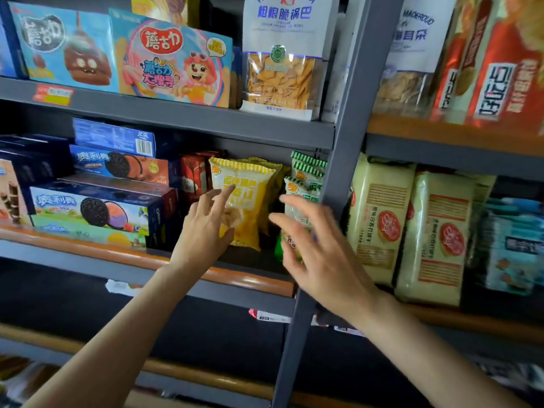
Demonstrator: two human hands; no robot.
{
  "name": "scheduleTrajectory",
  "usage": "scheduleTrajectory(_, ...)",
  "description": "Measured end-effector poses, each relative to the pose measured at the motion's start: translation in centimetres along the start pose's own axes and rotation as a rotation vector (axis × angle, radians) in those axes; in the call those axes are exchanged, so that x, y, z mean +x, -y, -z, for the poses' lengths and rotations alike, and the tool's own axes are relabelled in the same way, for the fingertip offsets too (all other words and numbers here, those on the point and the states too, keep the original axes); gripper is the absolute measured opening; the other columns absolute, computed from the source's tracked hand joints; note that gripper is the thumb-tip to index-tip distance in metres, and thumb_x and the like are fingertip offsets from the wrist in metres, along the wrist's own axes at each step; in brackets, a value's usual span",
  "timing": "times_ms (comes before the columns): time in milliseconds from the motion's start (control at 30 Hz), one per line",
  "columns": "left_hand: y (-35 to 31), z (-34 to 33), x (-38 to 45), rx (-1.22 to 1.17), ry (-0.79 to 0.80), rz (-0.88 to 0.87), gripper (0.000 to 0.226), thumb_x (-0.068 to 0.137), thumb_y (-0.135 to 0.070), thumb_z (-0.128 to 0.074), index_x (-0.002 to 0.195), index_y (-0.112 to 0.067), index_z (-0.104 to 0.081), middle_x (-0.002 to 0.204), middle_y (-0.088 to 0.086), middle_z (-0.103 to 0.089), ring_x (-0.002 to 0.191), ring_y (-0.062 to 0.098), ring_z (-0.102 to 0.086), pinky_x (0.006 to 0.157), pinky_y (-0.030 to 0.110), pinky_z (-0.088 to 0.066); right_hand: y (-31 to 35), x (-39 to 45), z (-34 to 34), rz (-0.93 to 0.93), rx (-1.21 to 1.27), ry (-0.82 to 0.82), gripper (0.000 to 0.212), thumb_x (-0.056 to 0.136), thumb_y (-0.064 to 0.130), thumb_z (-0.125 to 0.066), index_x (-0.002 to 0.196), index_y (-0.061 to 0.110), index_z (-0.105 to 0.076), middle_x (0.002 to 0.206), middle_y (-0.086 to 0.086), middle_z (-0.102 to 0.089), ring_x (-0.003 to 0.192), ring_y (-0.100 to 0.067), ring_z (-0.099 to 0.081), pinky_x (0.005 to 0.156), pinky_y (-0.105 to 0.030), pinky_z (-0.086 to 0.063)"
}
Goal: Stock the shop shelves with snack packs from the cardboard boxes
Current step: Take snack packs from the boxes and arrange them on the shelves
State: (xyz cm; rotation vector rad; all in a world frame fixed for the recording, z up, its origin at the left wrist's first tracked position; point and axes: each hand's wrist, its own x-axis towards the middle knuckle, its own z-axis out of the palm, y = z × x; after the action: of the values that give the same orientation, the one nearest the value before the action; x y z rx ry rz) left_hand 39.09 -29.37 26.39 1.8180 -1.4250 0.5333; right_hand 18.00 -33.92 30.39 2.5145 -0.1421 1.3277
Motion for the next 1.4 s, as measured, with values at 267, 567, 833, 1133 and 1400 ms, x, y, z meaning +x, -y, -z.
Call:
scheduleTrajectory(267,-4.2,-2.9,0.4,0.139,0.243,-0.122,0.081,0.085,-0.031,-0.063,0.149,-0.025,-0.013,0.150,0.003,-0.028,0.133,0.029,-0.031,0.106,0.046,-0.030,-9.0,-4.9,1.1,-0.311,-0.363,0.272,0.068,0.071,0.026,-0.078,0.127,0.010,-0.042,0.137,-0.018,-0.043,0.122,-0.035,-0.043,0.100,-0.055,-0.040)
scheduleTrajectory(567,-5.1,-4.9,1.4,0.228,0.505,-0.144,0.066,0.092,-0.025,-0.053,0.146,-0.036,-0.018,0.155,-0.015,-0.010,0.142,0.021,-0.007,0.113,0.043,-0.017,-10.7,-4.1,-4.5,-0.309,-0.590,0.554,0.093,0.069,0.062,-0.070,0.140,0.008,-0.042,0.146,-0.019,-0.038,0.138,-0.037,-0.029,0.110,-0.054,0.005)
scheduleTrajectory(833,-7.0,-2.7,-2.0,-0.124,-0.228,0.007,0.043,0.080,-0.012,-0.041,0.120,-0.007,-0.053,0.121,0.015,-0.053,0.106,0.033,-0.049,0.088,0.039,-0.038,-9.8,-5.0,-3.1,-0.285,-0.562,0.373,0.082,0.066,0.030,-0.082,0.135,0.012,-0.042,0.143,-0.021,-0.040,0.137,-0.036,-0.022,0.111,-0.058,-0.002)
scheduleTrajectory(1133,-18.1,-3.2,-2.1,-0.089,-0.236,-0.341,0.039,0.073,-0.007,-0.043,0.111,-0.015,-0.046,0.112,0.007,-0.052,0.096,0.021,-0.044,0.079,0.029,-0.032,-13.8,-8.7,3.3,-0.293,-0.519,0.231,0.076,0.063,0.025,-0.083,0.129,0.011,-0.049,0.137,-0.021,-0.042,0.131,-0.034,-0.025,0.109,-0.059,-0.011)
scheduleTrajectory(1400,-21.9,-8.4,-0.8,0.052,-0.062,-0.092,0.057,0.072,-0.011,-0.037,0.129,-0.004,-0.035,0.128,0.023,-0.046,0.117,0.034,-0.042,0.098,0.045,-0.040,-18.4,-11.1,7.7,-0.227,-0.479,0.193,0.092,0.057,0.032,-0.088,0.134,0.009,-0.043,0.143,-0.023,-0.036,0.135,-0.033,-0.019,0.108,-0.058,-0.011)
